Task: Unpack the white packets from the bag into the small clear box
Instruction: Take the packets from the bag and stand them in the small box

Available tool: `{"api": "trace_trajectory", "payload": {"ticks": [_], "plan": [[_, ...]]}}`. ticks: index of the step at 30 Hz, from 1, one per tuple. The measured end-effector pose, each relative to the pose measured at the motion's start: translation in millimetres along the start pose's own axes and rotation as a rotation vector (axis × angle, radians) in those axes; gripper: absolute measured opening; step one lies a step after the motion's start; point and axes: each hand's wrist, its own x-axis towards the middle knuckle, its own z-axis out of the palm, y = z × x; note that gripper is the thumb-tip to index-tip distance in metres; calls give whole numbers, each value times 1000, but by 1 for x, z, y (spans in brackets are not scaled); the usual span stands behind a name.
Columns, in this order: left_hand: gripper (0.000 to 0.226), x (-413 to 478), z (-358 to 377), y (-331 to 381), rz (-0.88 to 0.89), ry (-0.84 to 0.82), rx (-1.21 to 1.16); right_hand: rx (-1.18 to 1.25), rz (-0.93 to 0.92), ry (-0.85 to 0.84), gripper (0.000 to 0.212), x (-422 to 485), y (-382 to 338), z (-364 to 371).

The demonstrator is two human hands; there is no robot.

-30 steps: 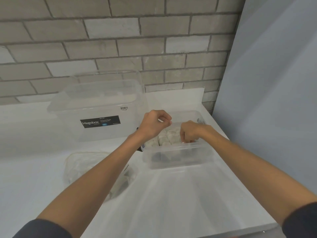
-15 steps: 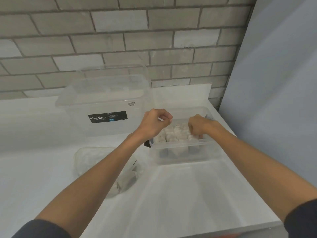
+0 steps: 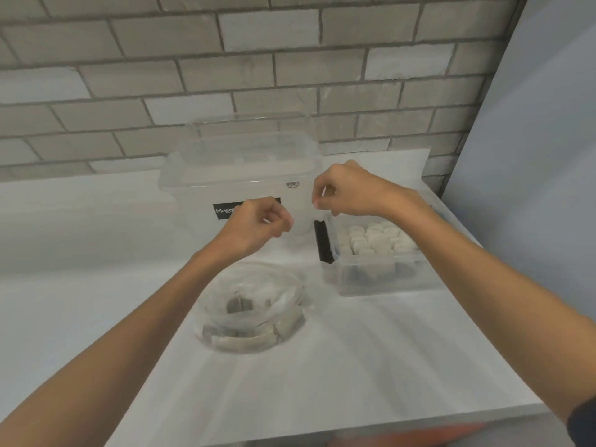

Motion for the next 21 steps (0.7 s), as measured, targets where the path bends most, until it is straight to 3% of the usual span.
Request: {"api": "trace_trajectory", "payload": {"ticks": [8,15,21], "plan": [[12,-35,-36,-60,-200,-256,254,47,-80,-153,12,16,-59,76],[23,-37,-16,-102,-5,-270,940,82,44,-389,22,23,-69,152],[36,-36,0,-115,127,-366,1300,74,112,-367,23,25,-64,166]]}}
